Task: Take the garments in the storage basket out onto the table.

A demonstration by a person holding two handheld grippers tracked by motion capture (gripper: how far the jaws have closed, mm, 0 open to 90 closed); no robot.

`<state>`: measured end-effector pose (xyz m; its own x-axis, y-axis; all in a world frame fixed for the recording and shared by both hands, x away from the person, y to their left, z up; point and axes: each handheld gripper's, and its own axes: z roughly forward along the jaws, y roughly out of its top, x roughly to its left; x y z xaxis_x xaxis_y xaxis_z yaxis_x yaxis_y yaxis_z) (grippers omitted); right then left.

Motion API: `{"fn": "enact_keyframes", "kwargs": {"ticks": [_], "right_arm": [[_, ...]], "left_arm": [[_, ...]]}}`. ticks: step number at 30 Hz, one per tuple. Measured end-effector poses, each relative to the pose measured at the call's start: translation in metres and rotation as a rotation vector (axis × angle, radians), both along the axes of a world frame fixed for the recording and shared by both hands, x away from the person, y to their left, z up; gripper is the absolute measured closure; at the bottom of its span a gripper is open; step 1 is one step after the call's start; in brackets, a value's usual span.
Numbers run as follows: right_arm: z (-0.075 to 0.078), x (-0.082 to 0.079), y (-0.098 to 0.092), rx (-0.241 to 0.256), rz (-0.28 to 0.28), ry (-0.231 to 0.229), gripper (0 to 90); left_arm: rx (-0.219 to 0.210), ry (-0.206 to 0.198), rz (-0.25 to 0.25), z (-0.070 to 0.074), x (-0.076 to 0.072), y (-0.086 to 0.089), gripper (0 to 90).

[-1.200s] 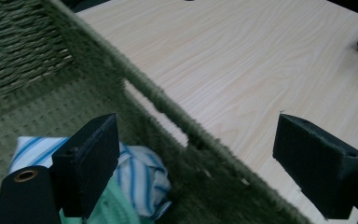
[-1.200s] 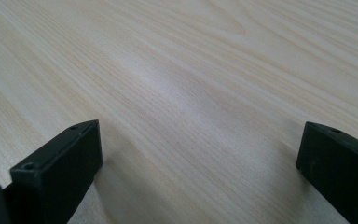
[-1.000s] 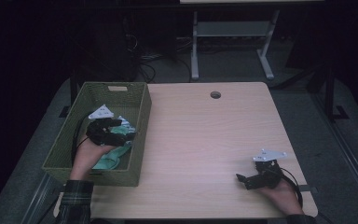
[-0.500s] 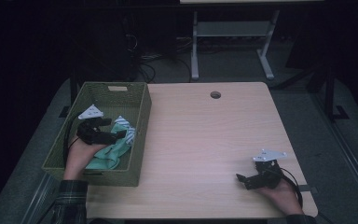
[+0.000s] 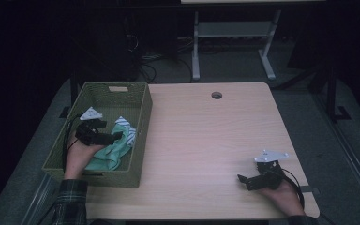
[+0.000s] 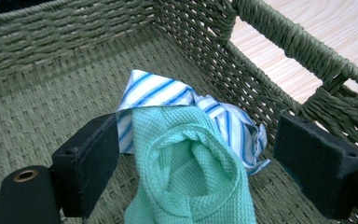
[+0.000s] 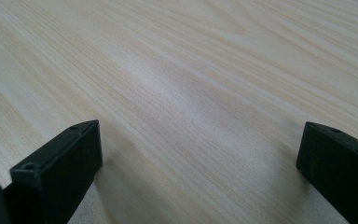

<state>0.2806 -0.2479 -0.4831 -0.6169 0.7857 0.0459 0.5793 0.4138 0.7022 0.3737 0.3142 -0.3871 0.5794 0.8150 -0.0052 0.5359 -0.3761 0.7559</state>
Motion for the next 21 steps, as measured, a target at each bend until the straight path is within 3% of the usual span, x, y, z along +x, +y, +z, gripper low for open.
{"fn": "enact_keyframes", "kwargs": {"ticks": [5,12,21], "right_arm": [[0.000,0.000,0.000,0.000,-0.002,-0.001,0.0],[0.000,-0.001,0.000,-0.002,-0.003,0.000,0.0],[0.000,-0.001,0.001,-0.005,-0.004,-0.001,0.0]], "left_arm": [[0.023,0.042,0.014,-0.005,0.002,0.000,14.0],[0.078,0.126,-0.014,-0.015,0.005,-0.008,14.2],[0.114,0.186,-0.032,-0.021,0.007,-0.012,14.2]]}}
